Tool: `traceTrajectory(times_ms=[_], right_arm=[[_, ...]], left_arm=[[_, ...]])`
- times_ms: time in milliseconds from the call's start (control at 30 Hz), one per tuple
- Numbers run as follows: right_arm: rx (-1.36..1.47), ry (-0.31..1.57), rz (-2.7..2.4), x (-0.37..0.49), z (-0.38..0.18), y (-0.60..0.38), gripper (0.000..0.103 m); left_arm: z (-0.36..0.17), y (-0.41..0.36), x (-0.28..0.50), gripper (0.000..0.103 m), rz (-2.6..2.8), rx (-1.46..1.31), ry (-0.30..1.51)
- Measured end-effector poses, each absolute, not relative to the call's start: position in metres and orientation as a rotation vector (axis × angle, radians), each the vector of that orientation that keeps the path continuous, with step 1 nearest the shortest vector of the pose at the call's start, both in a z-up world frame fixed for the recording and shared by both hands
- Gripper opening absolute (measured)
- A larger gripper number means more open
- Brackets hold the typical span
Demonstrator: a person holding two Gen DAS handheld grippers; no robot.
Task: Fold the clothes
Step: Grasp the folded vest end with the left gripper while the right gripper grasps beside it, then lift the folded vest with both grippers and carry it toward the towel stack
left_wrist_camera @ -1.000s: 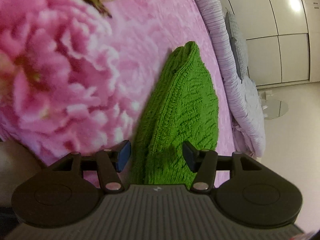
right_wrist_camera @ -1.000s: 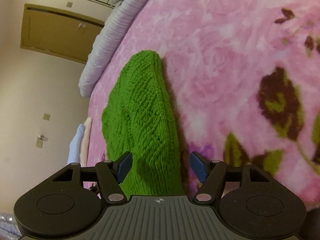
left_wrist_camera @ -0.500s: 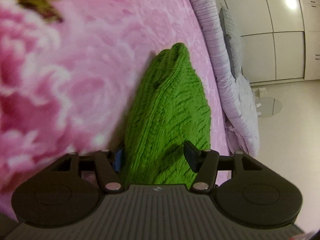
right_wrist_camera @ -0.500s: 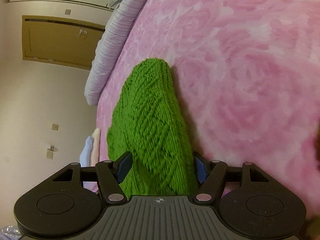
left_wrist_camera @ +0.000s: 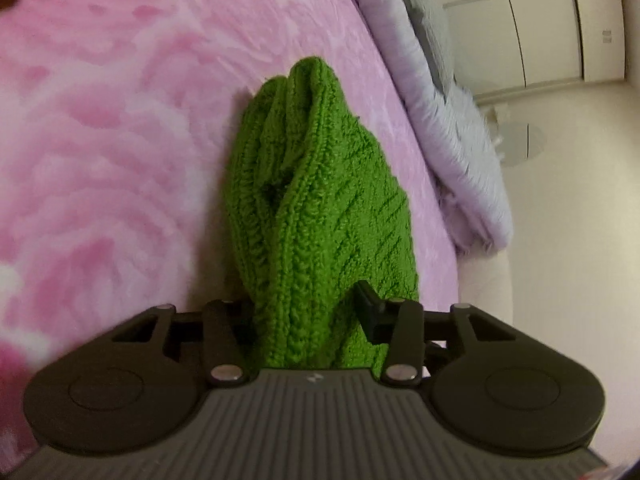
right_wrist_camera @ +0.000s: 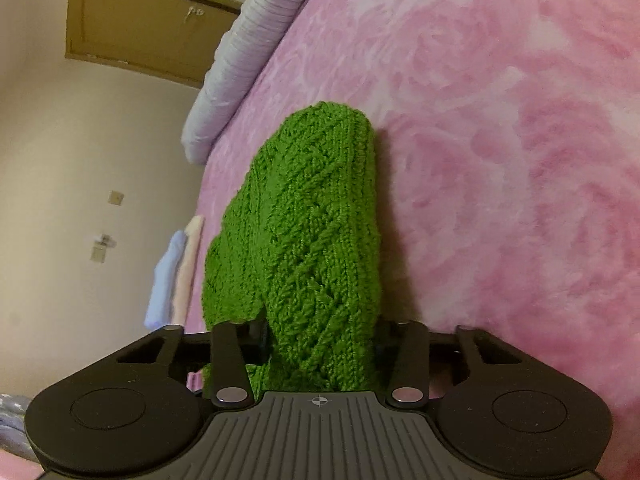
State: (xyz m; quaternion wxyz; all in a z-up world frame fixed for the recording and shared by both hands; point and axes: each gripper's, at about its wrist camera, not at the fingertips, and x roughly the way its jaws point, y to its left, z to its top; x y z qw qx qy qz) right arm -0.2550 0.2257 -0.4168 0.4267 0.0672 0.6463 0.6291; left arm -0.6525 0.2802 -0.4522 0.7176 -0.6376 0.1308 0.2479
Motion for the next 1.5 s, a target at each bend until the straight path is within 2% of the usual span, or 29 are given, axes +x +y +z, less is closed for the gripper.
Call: traceTrajectory(times_ms=[200, 300, 567, 800, 967, 1133, 1500], right_arm=[[0.106, 1.700, 1.472, -0.257, -0.403, 0.236, 0.037], [0.057, 1.721, 1.429, -0.261, -0.382, 0.246, 0.036], [0.082, 1.748, 1.469, -0.276, -0.284, 0.264, 0.035], [0.064, 1.726, 1.610, -0.317, -0.191, 0.293, 0.035], [0.049, 1.687, 1.712, -0.384, -0.165, 0.320, 0.035], [0.043, 1.656, 1.794, -0.459, -0.147, 0.347, 0.035], [0.122, 1.712, 1.666, -0.709, -0.159, 0.421, 0.035]], left_arm=[[-0.438, 0.290, -0.652, 0.026, 0.575, -1.478, 0.353], [-0.411, 0.294, -0.650, 0.025, 0.612, -1.462, 0.383], [-0.292, 0.294, -0.678, 0.024, 0.663, -1.444, 0.356], [-0.194, 0.287, -0.730, 0.024, 0.756, -1.397, 0.231], [-0.162, 0.302, -0.787, 0.024, 0.811, -1.362, 0.129], [-0.153, 0.337, -0.866, 0.024, 0.837, -1.324, 0.098], [-0.160, 0.479, -1.093, 0.024, 0.776, -1.305, 0.225]])
